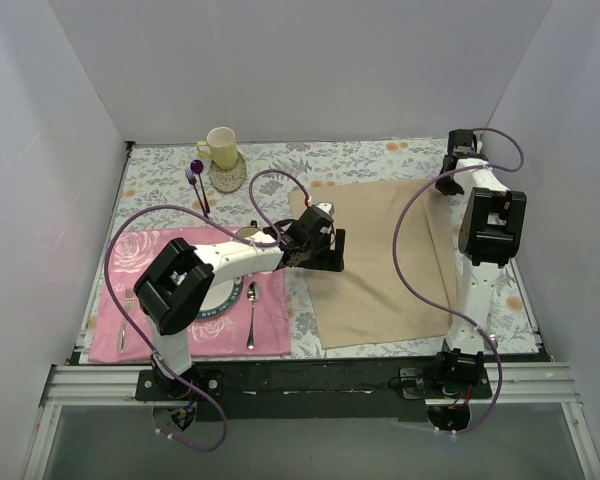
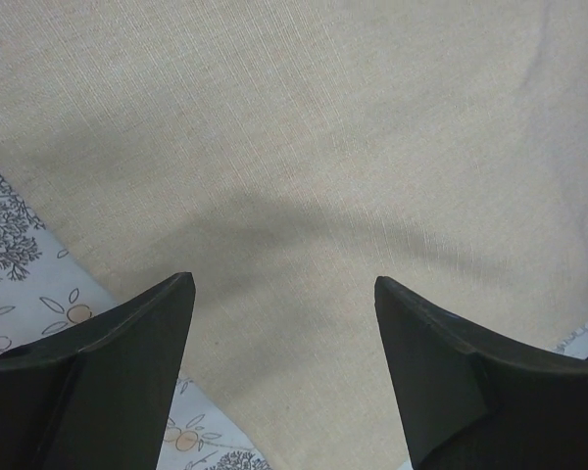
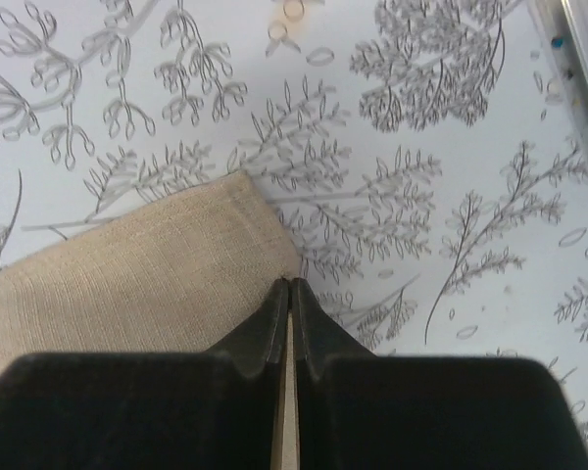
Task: Fold the napkin, place the utensils inside, and roll it up
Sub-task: Flatten the napkin out, then fold the napkin
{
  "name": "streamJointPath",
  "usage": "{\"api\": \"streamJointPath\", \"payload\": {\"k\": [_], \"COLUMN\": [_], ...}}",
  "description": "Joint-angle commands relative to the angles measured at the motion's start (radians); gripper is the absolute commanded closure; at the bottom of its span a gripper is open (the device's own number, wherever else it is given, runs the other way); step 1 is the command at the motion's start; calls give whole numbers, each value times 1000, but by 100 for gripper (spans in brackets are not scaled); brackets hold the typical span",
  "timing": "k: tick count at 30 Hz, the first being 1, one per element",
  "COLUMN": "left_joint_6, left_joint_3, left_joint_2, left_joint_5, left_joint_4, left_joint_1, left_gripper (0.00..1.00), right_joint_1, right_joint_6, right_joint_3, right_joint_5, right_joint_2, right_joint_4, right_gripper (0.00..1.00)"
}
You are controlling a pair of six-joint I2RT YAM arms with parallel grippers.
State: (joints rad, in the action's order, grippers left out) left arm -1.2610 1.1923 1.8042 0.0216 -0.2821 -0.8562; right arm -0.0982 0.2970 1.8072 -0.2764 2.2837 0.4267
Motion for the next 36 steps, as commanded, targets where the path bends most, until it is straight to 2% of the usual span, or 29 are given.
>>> {"api": "streamJointPath", "payload": {"k": [1, 7, 8, 10, 12, 13, 15, 17, 22, 25, 26, 29, 36], "left_joint_6": [-6, -17, -24, -37, -32, -32, -32, -40, -44, -49, -54, -66, -63], "left_joint_3": [79, 176, 190, 240, 294, 324, 415, 481, 602, 679, 694, 731, 741], "left_joint_2": [46, 95, 102, 139, 179, 235, 285, 348, 463, 527, 540, 583, 615], "left_joint_5": [52, 40, 29, 5, -18, -20, -20, -20, -20, -63, -64, -83, -81], "left_joint_4": [-20, -28, -23, -19, -17, -28, -55, -63, -98, -127, -138, -155, -163], "left_joint_1": [20, 97, 111, 138, 177, 189, 220, 249, 301, 334, 342, 374, 407], "left_gripper": [26, 25, 25, 23, 23, 23, 25, 26, 27, 27, 27, 27, 26], "right_joint_1": [-5, -3, -1, -1, 2, 8, 21, 43, 135, 198, 212, 255, 262], "right_joint_6": [-55, -110, -119, -128, -140, -145, -134, -105, -10, 8, 14, 5, 21], "right_joint_3": [141, 328, 339, 412, 483, 481, 433, 298, -25, -150, -237, -395, -425], "right_joint_5": [-75, -38, -29, -38, -61, -93, -154, -140, 2, 26, 25, 20, 91], "right_joint_2": [66, 172, 187, 206, 212, 200, 120, 12, -163, -249, -294, -372, -342], "right_joint_4": [6, 8, -6, 24, 108, 128, 159, 159, 155, 144, 130, 28, -3], "right_gripper": [96, 96, 91, 76, 55, 48, 36, 30, 31, 34, 36, 39, 41]}}
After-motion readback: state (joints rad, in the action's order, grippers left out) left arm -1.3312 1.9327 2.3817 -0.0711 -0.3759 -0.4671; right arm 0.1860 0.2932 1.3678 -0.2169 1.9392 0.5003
